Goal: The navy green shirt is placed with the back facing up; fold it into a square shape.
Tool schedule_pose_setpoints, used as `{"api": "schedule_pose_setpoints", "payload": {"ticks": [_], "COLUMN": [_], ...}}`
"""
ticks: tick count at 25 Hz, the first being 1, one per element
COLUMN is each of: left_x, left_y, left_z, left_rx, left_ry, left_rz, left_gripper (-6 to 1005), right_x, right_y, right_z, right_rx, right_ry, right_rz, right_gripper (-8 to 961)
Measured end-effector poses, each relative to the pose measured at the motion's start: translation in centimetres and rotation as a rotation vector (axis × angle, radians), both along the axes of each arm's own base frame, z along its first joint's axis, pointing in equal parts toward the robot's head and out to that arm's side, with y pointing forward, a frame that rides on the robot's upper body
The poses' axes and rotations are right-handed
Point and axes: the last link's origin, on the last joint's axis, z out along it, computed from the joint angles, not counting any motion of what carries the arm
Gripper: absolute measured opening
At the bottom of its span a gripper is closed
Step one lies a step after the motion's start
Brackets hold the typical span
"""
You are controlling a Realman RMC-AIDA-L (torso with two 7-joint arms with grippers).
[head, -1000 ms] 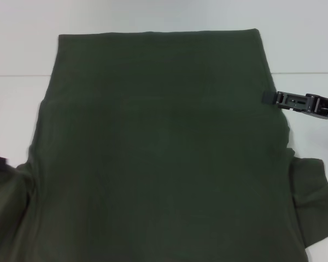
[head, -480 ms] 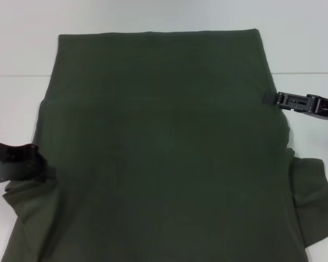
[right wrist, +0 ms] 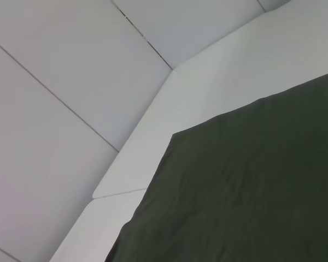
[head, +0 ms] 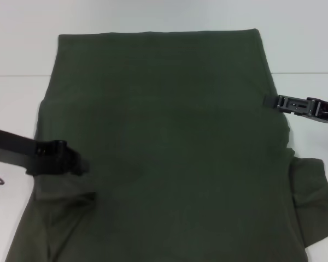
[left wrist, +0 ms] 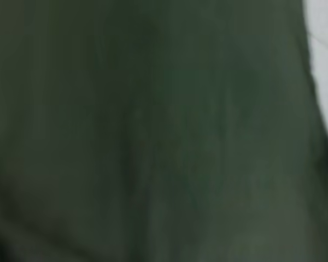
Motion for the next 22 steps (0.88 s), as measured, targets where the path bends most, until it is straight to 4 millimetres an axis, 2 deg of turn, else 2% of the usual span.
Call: {"api": "schedule_pose_setpoints", "payload": {"ticks": [3, 5, 7, 13, 19, 22], "left_x": [0.7, 0.8, 0.1, -4.0, -6.1, -6.8], "left_y": [-0.5, -1.1, -1.8, -3.9, -5.3, -5.5], "left_z": [0.8, 1.8, 2.9, 3.7, 3.1, 2.6], "left_rx": [0.051, 0.104, 0.158, 0.162, 0.165, 0.167], "left_ry": [-0.107, -0.192, -0.235, -0.195, -0.185, -0.165], "left_rz": [-0.116, -0.186, -0.204, 0.0, 0.16, 0.216], "left_gripper": [34, 100, 167, 457, 690, 710], "right_x": [0.1, 0.1, 0.1, 0.2, 0.2, 0.2], "right_y": [0.0, 0.0, 0.0, 0.0, 0.0, 0.0], "right_z": [0.2, 0.2, 0.3, 0.3, 0.3, 0.3], "right_rx": [-0.002, -0.003, -0.002, 0.003, 0.001, 0.0], "right_ry": [0.003, 0.005, 0.005, -0.004, -0.006, -0.006], "right_rz": [-0.007, -0.009, -0.01, -0.004, -0.003, -0.003], "right_gripper": [942, 942, 942, 942, 941, 941]}}
